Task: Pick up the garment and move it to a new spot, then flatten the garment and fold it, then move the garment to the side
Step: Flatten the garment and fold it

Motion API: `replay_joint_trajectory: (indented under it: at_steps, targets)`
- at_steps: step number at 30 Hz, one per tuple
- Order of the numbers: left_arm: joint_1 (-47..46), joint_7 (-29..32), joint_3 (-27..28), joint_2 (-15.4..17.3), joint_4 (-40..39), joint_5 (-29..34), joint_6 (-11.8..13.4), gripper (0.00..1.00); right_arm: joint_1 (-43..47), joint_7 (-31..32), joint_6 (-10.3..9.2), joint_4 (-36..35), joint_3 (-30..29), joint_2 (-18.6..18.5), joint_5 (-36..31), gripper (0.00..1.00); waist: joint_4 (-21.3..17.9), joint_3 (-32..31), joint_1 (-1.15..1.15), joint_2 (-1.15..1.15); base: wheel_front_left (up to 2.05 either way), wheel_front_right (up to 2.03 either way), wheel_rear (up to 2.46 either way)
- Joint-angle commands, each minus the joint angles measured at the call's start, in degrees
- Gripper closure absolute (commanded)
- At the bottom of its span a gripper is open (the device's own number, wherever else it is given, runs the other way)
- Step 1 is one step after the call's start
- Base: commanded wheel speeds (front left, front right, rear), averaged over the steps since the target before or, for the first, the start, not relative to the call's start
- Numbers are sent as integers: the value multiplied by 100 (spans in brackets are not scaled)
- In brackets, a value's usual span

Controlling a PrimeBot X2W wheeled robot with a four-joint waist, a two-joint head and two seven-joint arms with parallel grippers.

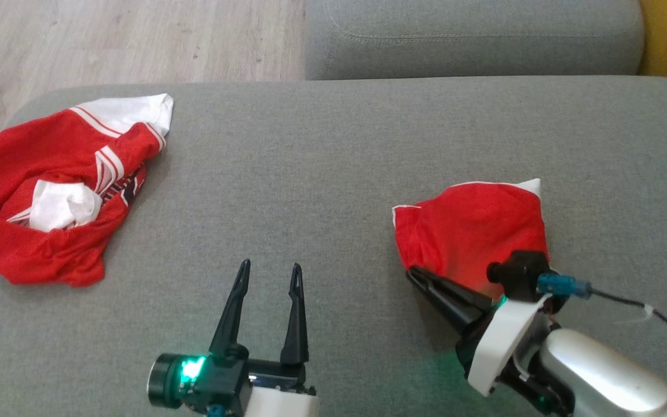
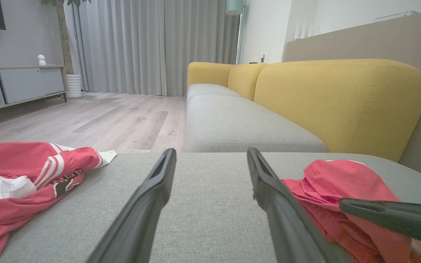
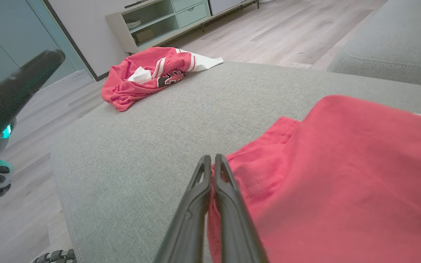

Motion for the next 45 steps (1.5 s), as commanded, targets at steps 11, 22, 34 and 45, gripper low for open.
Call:
replay_joint_trajectory:
  at_steps: [11, 22, 34, 45]
  targets:
    - [122, -46, 409, -14, -331, 113, 3, 0, 734, -929, 26, 6, -1680, 458, -702, 0, -230, -358, 0, 0, 0, 0, 0]
    - [591, -46, 814, -14, -611, 268, 7, 0, 1947, -1066, 26, 588, -3838, 1009, -1984, 100, -282, -680, 0, 0, 0, 0, 0]
    - [594, -46, 561, -14, -607, 291, -57, 0, 600, -937, 26, 2028, -4095, 1588, -2433, 100, 501, -492, 0, 0, 0, 0, 0]
    - [329, -46, 200, -14, -538, 104, 100, 0, -563, -933, 26, 4197, -3879, 2187, -2787, 100, 1078, -87, 0, 0, 0, 0, 0]
